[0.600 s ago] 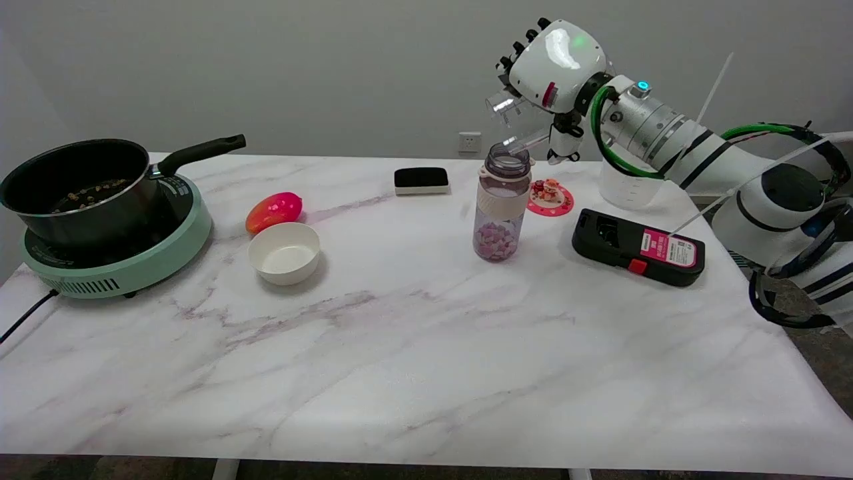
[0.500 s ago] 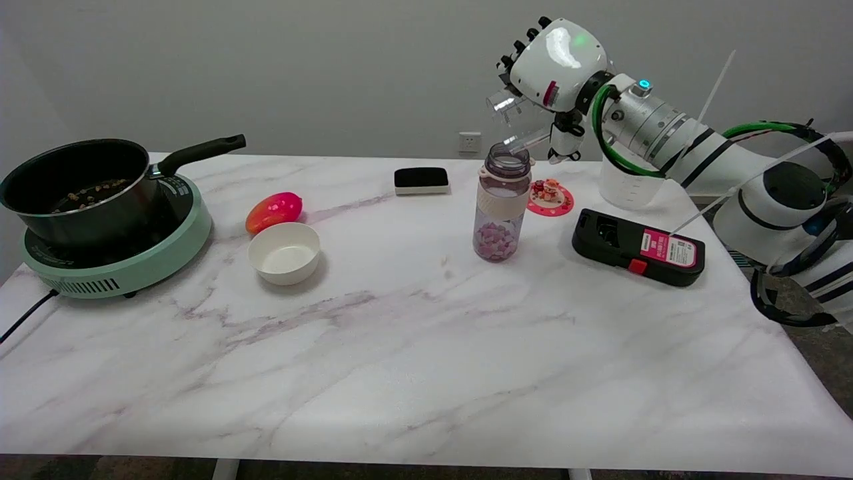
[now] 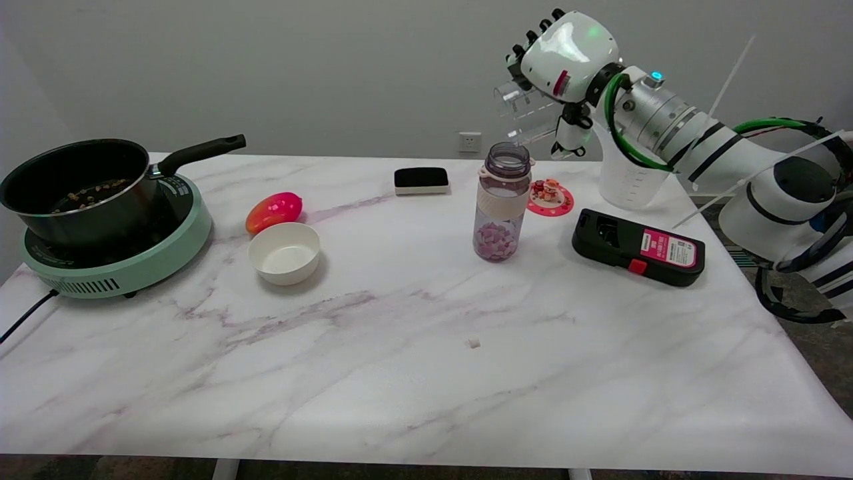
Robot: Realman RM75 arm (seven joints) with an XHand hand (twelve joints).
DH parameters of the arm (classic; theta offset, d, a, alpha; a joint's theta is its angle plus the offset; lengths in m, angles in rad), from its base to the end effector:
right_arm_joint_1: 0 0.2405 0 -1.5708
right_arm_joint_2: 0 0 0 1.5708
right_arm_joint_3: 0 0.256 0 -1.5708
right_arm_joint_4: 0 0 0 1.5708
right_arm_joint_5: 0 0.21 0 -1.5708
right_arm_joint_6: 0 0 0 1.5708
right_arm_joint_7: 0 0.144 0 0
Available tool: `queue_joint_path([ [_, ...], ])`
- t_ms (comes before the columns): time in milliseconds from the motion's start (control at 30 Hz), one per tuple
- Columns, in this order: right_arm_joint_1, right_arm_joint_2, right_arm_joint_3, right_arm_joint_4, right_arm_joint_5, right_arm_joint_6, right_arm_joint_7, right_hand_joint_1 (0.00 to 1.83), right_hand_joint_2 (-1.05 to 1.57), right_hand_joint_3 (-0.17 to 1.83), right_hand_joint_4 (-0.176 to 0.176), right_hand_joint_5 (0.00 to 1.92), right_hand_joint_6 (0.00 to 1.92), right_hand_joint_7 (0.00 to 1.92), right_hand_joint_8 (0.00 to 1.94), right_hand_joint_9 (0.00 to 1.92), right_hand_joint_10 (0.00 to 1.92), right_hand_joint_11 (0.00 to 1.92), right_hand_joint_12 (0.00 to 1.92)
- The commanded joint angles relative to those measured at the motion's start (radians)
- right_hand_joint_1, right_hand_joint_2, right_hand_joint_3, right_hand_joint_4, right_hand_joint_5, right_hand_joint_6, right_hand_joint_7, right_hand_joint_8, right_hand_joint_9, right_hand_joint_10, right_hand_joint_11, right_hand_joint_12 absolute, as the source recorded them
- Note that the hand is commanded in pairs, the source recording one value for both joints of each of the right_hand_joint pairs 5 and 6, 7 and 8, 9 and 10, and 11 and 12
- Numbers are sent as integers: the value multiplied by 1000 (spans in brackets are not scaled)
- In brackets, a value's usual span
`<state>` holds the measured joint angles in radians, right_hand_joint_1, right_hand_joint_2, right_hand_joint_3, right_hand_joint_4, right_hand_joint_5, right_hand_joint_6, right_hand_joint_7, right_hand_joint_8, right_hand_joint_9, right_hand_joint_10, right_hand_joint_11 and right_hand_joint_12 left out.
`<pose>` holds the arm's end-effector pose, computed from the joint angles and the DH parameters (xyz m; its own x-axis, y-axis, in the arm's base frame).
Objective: Place the measuring cup onto the table.
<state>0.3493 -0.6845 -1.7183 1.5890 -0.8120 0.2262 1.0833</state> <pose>-0.0721 -0.3909 0.3695 0.7510 0.3592 -0.5540 0.6287 -0.1326 0.7663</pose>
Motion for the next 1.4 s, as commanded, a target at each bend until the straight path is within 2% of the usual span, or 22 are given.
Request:
queue_joint_path([
  [33,-128,-1,172,22,517,-128,10,1185,1571,334,0,1920,1920,1920,1920,1704,1704,1416,1416],
  [133,-217,-31,264,43,620,-139,10,1187,1571,253,0,1920,1920,1920,1920,1784,1784,1542,1542],
  [367,-372,-191,459,106,762,-158,9,1202,1571,249,0,1920,1920,1920,1920,1810,1810,1580,1580],
  [667,-501,-339,539,94,1006,-46,-29,1200,1571,248,0,1920,1920,1920,1920,1822,1822,1601,1601],
  [967,-616,-406,505,64,1240,130,-68,1196,1571,242,0,1920,1920,1920,1920,1830,1830,1609,1609],
  [1300,-655,-427,322,-59,1475,387,-69,1198,1571,233,0,1920,1920,1920,1920,1832,1832,1614,1614],
  [1400,-654,-425,275,-81,1498,419,-69,1199,1571,237,0,1920,1920,1920,1920,1830,1830,1612,1612],
])
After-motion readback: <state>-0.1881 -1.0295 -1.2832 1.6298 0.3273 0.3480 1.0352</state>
